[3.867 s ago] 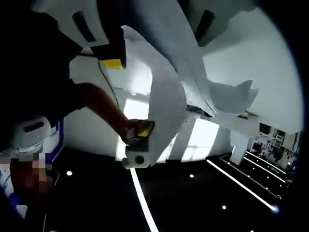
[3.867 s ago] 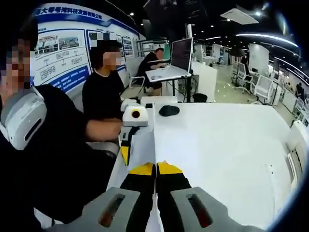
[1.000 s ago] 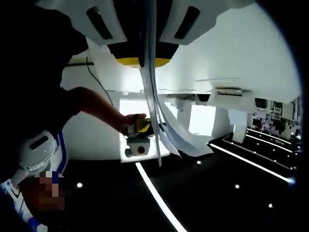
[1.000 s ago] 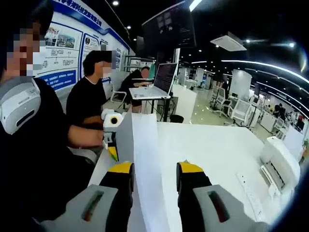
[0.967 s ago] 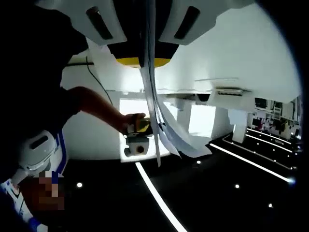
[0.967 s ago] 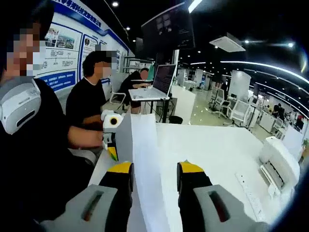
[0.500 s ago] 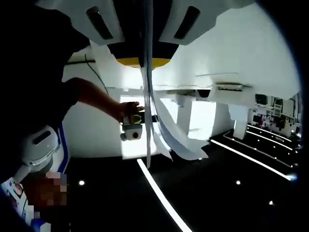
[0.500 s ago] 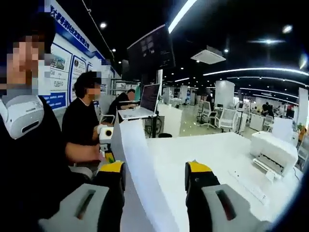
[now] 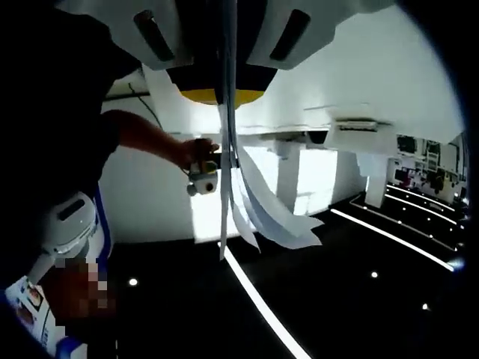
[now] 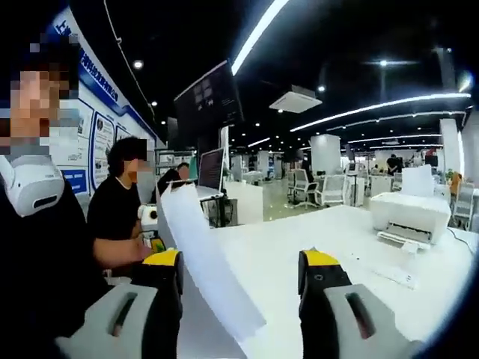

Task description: Organize the stack of printing papers by aligning and flattening the scattered papers on the table

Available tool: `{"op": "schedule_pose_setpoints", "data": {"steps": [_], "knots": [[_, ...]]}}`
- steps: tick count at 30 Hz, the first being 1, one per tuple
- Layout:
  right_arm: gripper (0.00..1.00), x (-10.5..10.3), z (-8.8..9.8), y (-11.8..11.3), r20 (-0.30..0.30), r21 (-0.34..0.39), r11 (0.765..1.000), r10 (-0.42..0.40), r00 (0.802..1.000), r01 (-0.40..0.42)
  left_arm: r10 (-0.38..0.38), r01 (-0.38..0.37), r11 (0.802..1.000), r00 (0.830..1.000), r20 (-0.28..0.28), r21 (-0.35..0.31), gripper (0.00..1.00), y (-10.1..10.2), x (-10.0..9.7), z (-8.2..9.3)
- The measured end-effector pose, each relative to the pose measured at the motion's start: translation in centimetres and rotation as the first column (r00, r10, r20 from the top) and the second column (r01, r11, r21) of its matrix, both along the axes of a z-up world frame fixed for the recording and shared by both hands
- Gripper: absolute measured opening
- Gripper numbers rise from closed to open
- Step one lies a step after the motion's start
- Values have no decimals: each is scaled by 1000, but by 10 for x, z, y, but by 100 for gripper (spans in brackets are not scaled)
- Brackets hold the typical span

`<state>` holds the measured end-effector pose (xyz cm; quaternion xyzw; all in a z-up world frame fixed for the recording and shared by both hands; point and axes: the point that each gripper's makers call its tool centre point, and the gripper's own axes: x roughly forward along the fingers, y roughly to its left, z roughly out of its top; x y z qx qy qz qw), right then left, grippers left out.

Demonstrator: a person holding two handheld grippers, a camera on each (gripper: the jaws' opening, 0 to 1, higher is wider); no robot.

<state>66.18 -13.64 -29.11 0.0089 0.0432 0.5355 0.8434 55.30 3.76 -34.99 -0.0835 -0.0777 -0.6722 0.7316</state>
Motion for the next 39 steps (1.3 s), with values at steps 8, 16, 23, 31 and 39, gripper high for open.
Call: {"op": "schedule_pose_setpoints", "data": {"steps": [8,16,23,31,39], "knots": [[62,0,-5,-11,-13,79,997,-19,1000,20,-13,13,1000,1000,1,-6,5,1,0,2],[64,-1,-19,-18,-59,156,987,-23,998,32,-21,21,1000,1000,4,-13,5,3,1,5],[66,-3,-33,-19,-100,210,977,-17,995,37,-25,25,999,1000,6,-35,5,8,1,9],[70,-10,-51,-11,-156,282,959,31,987,14,-37,38,997,999,17,-68,5,11,-3,16],[71,-21,-66,10,-205,319,947,110,973,-39,-73,80,988,996,54,-130,5,14,-14,30]]}}
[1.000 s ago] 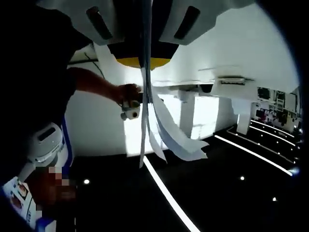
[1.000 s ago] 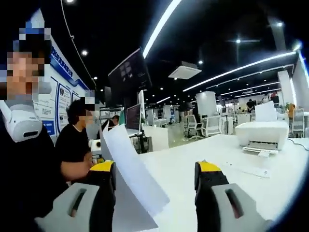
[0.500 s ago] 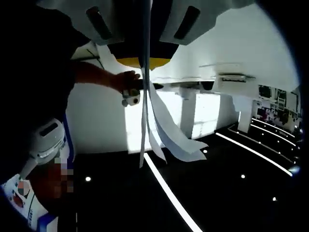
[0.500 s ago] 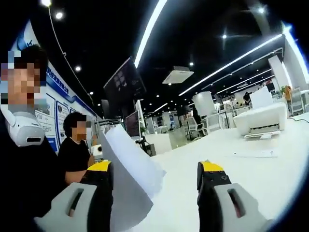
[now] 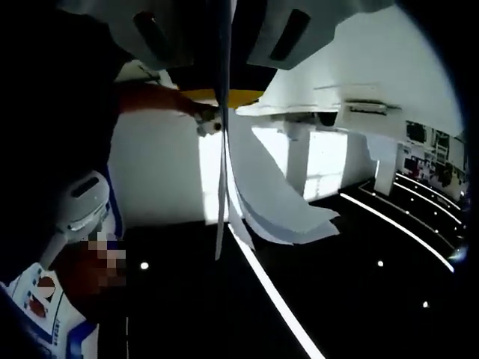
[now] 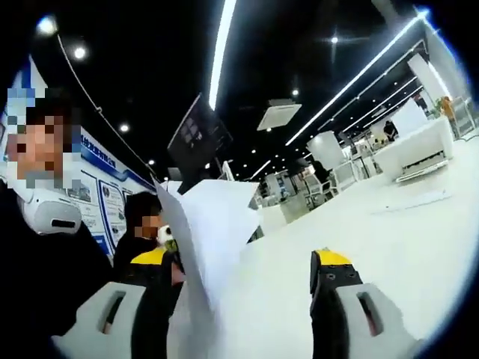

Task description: Organize the stack of printing papers by aligning and flattening the scattered papers on the table

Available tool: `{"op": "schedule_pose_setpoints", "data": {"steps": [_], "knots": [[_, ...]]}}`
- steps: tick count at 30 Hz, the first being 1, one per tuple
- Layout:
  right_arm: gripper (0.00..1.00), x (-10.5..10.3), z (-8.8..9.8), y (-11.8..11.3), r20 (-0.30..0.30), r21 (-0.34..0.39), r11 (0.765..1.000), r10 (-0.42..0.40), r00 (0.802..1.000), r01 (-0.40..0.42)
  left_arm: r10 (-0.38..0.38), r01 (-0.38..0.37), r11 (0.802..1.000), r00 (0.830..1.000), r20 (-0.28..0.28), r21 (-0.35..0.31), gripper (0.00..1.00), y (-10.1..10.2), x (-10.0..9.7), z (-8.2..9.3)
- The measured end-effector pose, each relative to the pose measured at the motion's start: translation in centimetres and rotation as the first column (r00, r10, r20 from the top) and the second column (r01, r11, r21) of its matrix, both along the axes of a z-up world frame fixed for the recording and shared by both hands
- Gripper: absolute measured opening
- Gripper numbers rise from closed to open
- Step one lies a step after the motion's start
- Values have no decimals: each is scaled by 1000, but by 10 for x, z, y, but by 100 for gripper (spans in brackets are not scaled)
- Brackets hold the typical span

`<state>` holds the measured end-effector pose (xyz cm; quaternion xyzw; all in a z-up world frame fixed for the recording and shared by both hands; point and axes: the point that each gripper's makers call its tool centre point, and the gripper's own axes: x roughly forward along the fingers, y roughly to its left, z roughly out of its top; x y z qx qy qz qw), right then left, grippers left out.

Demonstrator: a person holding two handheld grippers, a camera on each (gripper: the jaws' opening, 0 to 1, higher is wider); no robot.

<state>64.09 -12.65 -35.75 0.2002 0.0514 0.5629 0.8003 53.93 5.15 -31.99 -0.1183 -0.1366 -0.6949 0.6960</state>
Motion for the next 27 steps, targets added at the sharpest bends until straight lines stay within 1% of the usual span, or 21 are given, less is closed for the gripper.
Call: {"op": "schedule_pose_setpoints", "data": {"steps": [4,5,8,13,15,17,19,21,24,27], "knots": [[72,-7,-6,12,-23,9,999,40,999,-40,-33,34,999,999,31,-29,5,0,-10,6],[72,-12,-5,19,-23,13,999,49,999,-49,-43,44,999,998,39,-31,5,0,-13,7],[72,-10,-6,19,-37,28,997,75,996,-74,-53,54,998,997,51,-29,5,-1,-17,9],[72,-19,-8,30,-40,33,994,110,993,-108,-76,78,997,990,117,-16,5,-7,-32,18],[70,-27,-5,35,-19,31,990,136,990,-136,-82,85,996,987,142,-13,5,-9,-37,20],[69,-37,2,38,23,34,986,163,986,-164,-87,90,996,984,156,-15,5,-10,-39,23],[66,-45,10,40,75,29,983,179,981,-181,-92,96,995,984,155,-18,5,-10,-39,24],[63,-50,18,40,137,16,984,173,975,-177,-94,99,995,983,156,-25,5,-10,-40,25],[58,-59,30,39,176,28,982,180,968,-188,-92,98,995,984,154,-32,5,-11,-38,23],[48,-59,34,32,212,21,982,181,960,-190,-95,103,993,986,135,-53,5,-14,-35,22]]}}
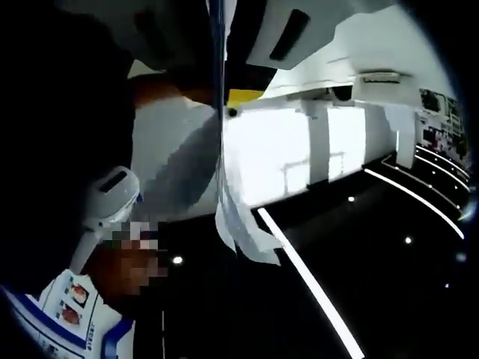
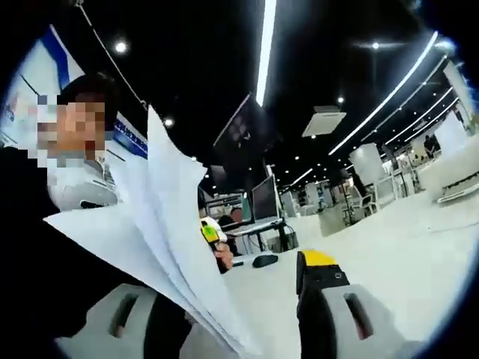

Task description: Organize the stack of printing papers by aligning and flattening the scattered papers on the table

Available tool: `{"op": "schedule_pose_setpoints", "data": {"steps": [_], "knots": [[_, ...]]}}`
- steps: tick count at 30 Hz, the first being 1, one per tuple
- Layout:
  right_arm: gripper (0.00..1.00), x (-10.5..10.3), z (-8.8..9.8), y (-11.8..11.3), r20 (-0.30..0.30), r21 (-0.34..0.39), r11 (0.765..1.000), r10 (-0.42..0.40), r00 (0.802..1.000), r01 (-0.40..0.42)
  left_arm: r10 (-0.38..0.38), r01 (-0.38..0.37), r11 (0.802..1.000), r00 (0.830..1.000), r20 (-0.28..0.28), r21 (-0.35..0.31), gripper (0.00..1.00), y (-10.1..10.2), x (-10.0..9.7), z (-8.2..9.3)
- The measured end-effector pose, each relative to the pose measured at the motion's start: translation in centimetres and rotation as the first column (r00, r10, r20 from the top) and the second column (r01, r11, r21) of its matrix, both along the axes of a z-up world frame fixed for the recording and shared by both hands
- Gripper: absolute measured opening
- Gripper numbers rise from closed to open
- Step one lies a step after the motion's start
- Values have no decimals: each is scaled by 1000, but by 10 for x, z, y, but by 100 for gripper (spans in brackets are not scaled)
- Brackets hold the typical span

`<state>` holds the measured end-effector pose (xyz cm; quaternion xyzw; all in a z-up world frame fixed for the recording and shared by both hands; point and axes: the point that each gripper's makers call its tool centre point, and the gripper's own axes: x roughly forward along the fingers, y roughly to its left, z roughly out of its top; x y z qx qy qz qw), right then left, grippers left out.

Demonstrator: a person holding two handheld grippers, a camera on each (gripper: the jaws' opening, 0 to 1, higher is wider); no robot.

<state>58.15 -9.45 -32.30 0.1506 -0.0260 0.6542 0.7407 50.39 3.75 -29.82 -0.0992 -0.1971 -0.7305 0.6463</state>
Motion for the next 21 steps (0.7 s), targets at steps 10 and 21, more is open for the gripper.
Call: {"op": "schedule_pose_setpoints", "data": {"steps": [10,21], "knots": [[0,-1,1,-11,26,-49,999,-12,1000,13,-17,15,1000,993,-115,-12,5,-13,13,-13],[0,8,10,-21,-52,-28,999,-38,998,36,11,-2,999,978,-207,46,7,-17,33,-34]]}}
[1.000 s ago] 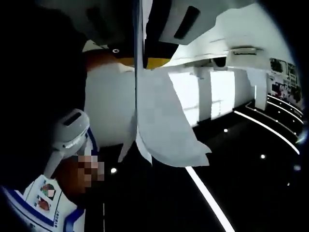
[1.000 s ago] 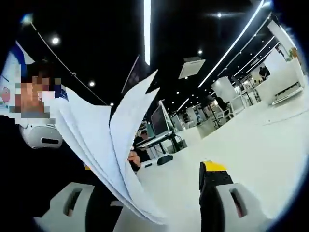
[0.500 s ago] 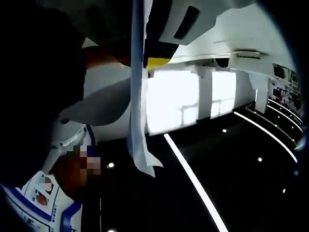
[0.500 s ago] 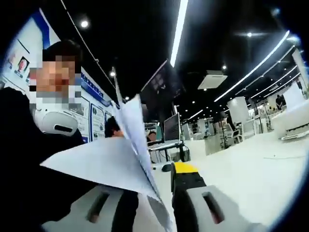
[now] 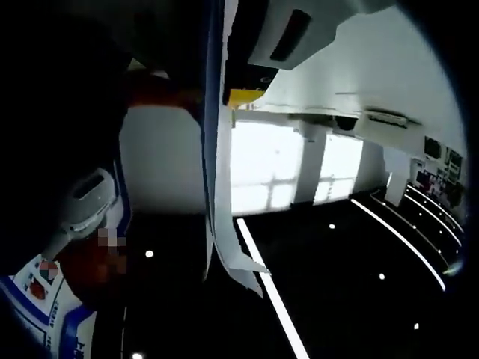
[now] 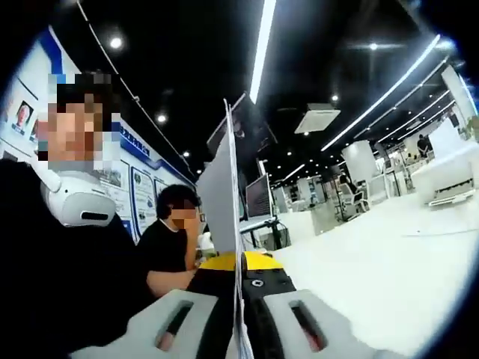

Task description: Organize the stack of printing papers by aligning and flattening the scattered papers on the table

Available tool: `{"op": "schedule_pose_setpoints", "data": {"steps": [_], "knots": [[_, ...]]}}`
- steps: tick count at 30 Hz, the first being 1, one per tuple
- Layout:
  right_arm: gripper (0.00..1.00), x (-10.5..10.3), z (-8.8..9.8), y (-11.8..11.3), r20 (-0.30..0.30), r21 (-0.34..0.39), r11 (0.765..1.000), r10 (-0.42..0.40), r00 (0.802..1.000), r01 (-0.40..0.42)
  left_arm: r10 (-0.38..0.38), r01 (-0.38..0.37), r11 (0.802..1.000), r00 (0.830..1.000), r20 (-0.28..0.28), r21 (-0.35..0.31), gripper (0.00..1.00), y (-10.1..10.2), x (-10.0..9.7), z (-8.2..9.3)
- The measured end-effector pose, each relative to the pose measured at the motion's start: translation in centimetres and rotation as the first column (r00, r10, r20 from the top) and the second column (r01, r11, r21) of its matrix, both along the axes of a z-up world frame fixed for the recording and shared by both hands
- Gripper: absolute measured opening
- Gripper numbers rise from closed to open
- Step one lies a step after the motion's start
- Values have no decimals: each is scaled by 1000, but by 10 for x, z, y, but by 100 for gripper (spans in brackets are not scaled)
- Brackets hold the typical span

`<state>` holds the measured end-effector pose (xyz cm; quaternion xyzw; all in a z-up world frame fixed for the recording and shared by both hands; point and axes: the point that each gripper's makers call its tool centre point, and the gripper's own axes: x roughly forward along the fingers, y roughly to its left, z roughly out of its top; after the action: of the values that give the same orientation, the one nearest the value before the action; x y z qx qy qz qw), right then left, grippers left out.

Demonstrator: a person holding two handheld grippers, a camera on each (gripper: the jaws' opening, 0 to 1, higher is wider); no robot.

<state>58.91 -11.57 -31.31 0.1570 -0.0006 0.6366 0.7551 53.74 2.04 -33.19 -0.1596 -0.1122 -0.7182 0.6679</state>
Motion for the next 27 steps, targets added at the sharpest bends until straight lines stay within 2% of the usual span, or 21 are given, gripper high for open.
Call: {"op": "schedule_pose_setpoints", "data": {"steps": [4,6,10,15,19,23,27], "knots": [[0,3,9,-7,-38,52,999,-8,999,10,13,-12,1000,999,-51,10,18,0,7,-2],[0,3,11,-10,-50,63,998,-6,999,9,21,-21,1000,998,-56,14,21,0,9,-3],[0,0,8,-7,-70,31,1000,-2,998,4,56,-53,997,997,-48,63,27,-4,14,-10],[0,-5,4,-7,-66,-8,1000,11,998,-12,82,-79,994,996,-35,69,29,-2,19,-3],[0,-9,-3,-7,-36,-87,996,17,999,-21,80,-78,993,996,-26,89,29,-1,22,4],[0,-8,0,-9,-38,-111,994,14,999,-19,64,-59,993,997,-38,106,26,0,23,10],[0,-6,3,-10,-28,-125,992,6,1000,-9,49,-44,988,998,-30,145,25,-6,20,8]]}}
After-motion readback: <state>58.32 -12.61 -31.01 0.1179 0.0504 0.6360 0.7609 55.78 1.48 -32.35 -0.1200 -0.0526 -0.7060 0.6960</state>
